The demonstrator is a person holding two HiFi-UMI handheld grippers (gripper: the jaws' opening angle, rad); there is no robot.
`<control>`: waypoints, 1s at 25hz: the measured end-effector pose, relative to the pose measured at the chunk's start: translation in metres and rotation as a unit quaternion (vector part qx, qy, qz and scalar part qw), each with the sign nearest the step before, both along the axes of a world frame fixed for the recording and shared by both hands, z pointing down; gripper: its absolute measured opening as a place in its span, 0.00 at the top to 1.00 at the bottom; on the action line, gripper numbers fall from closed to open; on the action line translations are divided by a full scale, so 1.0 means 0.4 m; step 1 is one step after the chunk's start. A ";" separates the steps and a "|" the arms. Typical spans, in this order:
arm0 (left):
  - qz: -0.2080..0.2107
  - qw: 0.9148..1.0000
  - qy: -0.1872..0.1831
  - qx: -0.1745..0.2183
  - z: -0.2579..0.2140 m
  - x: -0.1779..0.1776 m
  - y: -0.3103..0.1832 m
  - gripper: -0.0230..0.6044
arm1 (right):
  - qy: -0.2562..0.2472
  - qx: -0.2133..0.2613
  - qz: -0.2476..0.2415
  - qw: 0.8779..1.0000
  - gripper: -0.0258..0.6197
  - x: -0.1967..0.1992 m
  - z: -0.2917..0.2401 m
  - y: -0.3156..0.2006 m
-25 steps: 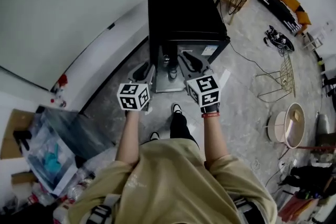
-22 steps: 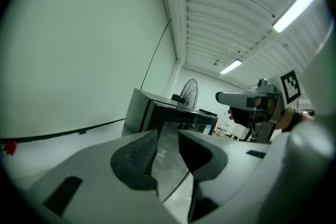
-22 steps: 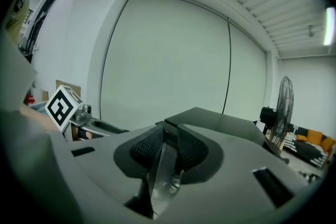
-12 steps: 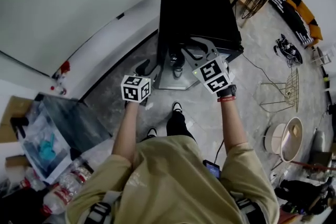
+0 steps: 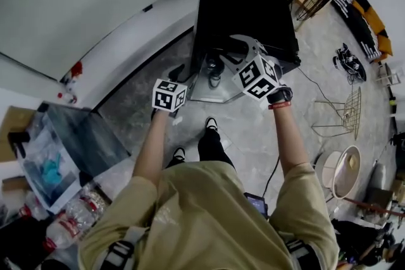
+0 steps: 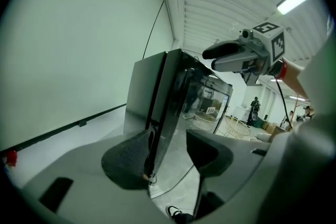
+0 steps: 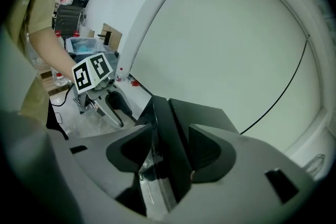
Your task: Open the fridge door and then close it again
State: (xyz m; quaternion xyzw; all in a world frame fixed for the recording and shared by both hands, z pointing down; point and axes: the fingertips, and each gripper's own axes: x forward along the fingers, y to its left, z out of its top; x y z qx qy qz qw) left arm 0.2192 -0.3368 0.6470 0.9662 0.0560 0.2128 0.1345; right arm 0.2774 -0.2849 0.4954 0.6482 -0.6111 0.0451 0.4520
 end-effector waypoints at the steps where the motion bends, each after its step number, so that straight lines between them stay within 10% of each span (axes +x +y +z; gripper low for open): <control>1: 0.000 1.000 -0.004 -0.001 0.012 0.006 0.000 0.59 | 0.003 -0.005 -0.004 1.000 0.62 0.003 0.004 -0.003; 25: 0.020 0.999 -0.030 -0.022 0.139 0.103 0.003 0.68 | 0.016 -0.097 -0.049 0.994 0.61 0.022 0.091 -0.016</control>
